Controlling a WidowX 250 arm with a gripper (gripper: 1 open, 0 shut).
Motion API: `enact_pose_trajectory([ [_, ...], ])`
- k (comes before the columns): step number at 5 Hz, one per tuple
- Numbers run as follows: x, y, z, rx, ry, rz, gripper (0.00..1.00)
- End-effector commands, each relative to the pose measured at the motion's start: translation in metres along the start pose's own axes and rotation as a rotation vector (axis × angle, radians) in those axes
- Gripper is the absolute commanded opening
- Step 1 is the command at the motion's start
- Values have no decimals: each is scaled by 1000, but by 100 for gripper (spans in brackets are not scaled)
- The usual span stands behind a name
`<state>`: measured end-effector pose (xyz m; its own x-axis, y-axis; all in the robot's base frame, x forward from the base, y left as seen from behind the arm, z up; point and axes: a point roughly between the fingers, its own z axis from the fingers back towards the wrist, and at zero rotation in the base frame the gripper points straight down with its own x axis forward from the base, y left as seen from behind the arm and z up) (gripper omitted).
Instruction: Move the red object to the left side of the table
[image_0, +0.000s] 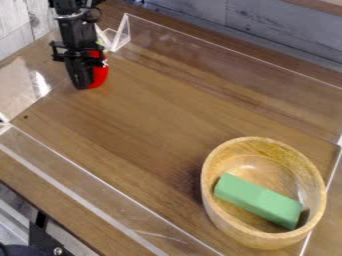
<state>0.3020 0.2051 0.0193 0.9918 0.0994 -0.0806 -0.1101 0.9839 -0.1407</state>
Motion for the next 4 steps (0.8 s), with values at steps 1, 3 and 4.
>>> enact_pose_trajectory([
  [1,2,-6,3,-22,0,17,0],
  [3,0,-15,1,-75,26,57,0],
  [4,-2,-20,1,-98,40,76,0],
])
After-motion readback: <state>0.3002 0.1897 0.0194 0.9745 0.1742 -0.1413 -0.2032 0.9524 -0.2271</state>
